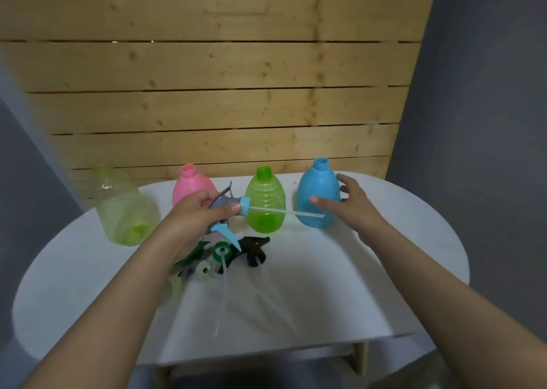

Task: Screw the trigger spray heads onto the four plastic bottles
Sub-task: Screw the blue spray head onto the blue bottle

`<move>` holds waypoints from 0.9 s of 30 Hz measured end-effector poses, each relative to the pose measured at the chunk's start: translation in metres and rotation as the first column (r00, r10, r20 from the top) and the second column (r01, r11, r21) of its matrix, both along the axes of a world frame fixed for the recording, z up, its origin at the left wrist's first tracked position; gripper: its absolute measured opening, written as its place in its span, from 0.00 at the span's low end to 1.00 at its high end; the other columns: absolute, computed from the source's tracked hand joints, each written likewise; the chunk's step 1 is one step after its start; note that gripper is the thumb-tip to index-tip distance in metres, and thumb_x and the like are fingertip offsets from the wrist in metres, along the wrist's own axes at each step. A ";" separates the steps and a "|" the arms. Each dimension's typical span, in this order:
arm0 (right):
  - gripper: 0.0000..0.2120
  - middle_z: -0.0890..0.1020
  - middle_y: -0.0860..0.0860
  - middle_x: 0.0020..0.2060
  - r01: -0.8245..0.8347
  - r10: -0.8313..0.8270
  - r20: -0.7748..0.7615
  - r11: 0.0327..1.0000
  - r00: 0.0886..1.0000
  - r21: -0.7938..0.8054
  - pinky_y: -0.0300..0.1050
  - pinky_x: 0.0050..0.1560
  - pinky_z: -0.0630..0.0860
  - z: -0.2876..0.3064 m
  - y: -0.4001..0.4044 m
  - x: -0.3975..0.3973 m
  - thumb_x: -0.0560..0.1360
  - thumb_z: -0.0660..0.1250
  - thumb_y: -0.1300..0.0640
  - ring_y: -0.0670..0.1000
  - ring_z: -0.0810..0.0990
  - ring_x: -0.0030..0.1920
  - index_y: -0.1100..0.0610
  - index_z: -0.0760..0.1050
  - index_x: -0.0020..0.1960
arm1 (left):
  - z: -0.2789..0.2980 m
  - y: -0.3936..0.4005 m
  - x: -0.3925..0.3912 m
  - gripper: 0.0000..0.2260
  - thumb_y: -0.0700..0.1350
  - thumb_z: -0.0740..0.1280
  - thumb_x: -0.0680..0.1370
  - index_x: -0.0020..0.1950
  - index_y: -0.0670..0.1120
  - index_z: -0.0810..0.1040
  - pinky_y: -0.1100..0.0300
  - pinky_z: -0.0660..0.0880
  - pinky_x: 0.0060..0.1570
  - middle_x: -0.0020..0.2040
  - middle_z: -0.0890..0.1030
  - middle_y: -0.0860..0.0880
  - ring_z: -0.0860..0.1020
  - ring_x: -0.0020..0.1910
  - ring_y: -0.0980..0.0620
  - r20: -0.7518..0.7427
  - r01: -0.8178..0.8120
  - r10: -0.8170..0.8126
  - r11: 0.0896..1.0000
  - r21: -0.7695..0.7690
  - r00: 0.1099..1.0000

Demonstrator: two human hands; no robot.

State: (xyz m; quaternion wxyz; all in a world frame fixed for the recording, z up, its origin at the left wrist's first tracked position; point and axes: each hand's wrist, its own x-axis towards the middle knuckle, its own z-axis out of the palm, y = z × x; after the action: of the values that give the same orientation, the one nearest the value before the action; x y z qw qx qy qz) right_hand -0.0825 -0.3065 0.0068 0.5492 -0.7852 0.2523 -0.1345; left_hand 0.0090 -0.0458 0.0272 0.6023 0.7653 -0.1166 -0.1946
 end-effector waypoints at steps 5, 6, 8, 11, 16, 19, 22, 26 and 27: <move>0.45 0.68 0.53 0.68 -0.075 0.070 0.062 0.993 0.996 0.091 0.52 0.61 0.74 -0.011 -0.007 0.020 0.64 0.78 0.52 0.55 0.73 0.62 0.50 0.56 0.74 | -0.002 0.005 0.002 0.10 0.43 0.72 0.71 0.50 0.42 0.78 0.62 0.73 0.35 0.34 0.79 0.51 0.76 0.30 0.57 -0.037 0.003 -0.005 0.999 -0.051 0.999; 0.44 0.70 0.52 0.65 -0.094 0.088 0.070 0.992 0.994 0.087 0.50 0.57 0.75 -0.013 -0.008 0.022 0.64 0.78 0.53 0.54 0.74 0.60 0.51 0.57 0.72 | -0.002 0.006 0.002 0.08 0.43 0.71 0.71 0.49 0.43 0.78 0.61 0.72 0.37 0.32 0.80 0.53 0.76 0.30 0.57 -0.055 0.000 -0.004 0.997 -0.071 0.998; 0.41 0.72 0.50 0.59 -0.110 0.105 0.082 0.993 0.991 0.053 0.44 0.47 0.75 -0.014 -0.009 0.023 0.64 0.78 0.54 0.52 0.76 0.54 0.50 0.59 0.70 | -0.001 0.008 0.001 0.06 0.43 0.69 0.73 0.48 0.44 0.78 0.58 0.70 0.40 0.29 0.81 0.56 0.75 0.31 0.57 -0.079 -0.006 -0.003 0.993 -0.116 0.997; 0.39 0.74 0.43 0.52 -0.143 0.143 0.096 0.990 0.985 -0.005 0.38 0.39 0.73 -0.009 -0.009 0.017 0.61 0.79 0.51 0.44 0.76 0.50 0.45 0.62 0.65 | 0.001 0.012 0.001 0.10 0.44 0.67 0.74 0.54 0.42 0.77 0.58 0.73 0.42 0.37 0.85 0.52 0.79 0.35 0.56 -0.082 -0.027 0.012 0.982 -0.189 0.997; 0.37 0.75 0.39 0.53 -0.234 0.246 0.112 0.966 0.963 -0.115 0.35 0.40 0.76 0.003 -0.004 -0.004 0.60 0.80 0.49 0.43 0.79 0.49 0.42 0.66 0.64 | 0.002 0.023 -0.001 0.24 0.53 0.69 0.67 0.59 0.41 0.77 0.46 0.75 0.55 0.53 0.83 0.41 0.78 0.52 0.45 -0.030 -0.072 0.068 0.979 -0.190 0.997; 0.33 0.78 0.40 0.53 -0.286 0.308 0.138 0.945 0.941 -0.157 0.30 0.39 0.76 0.009 0.001 -0.019 0.60 0.80 0.51 0.37 0.80 0.47 0.41 0.70 0.61 | 0.002 0.026 -0.006 0.21 0.56 0.70 0.67 0.55 0.45 0.79 0.52 0.74 0.47 0.49 0.81 0.40 0.77 0.44 0.48 0.056 -0.063 0.070 0.990 -0.123 0.996; 0.34 0.76 0.44 0.57 -0.291 0.333 0.117 0.915 0.936 -0.280 0.32 0.48 0.74 0.011 0.004 -0.028 0.60 0.80 0.51 0.41 0.76 0.54 0.40 0.70 0.61 | 0.001 0.026 -0.007 0.14 0.52 0.69 0.72 0.54 0.47 0.79 0.60 0.71 0.40 0.45 0.80 0.43 0.76 0.39 0.51 0.135 -0.056 0.066 0.996 -0.074 0.989; 0.37 0.72 0.46 0.59 -0.277 0.332 0.099 0.890 0.938 -0.362 0.31 0.51 0.68 0.012 0.004 -0.032 0.60 0.80 0.50 0.40 0.72 0.58 0.40 0.68 0.65 | 0.001 0.024 -0.007 0.13 0.50 0.69 0.73 0.55 0.48 0.78 0.63 0.73 0.37 0.47 0.82 0.45 0.78 0.38 0.54 0.186 -0.071 0.079 0.996 -0.052 0.979; 0.38 0.71 0.46 0.59 -0.272 0.329 0.094 0.885 0.940 -0.378 0.28 0.51 0.66 0.013 0.004 -0.032 0.60 0.80 0.50 0.39 0.71 0.57 0.40 0.68 0.65 | 0.000 0.024 -0.007 0.13 0.50 0.69 0.73 0.55 0.48 0.78 0.65 0.73 0.35 0.45 0.82 0.46 0.78 0.36 0.56 0.194 -0.076 0.083 0.996 -0.044 0.977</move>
State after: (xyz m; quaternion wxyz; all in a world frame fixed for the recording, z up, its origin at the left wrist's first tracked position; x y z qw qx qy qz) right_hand -0.1145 -0.3024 0.0194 0.4287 -0.8888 0.0548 -0.1523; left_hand 0.0024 -0.0217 0.0277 0.6092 0.7736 -0.1482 -0.0920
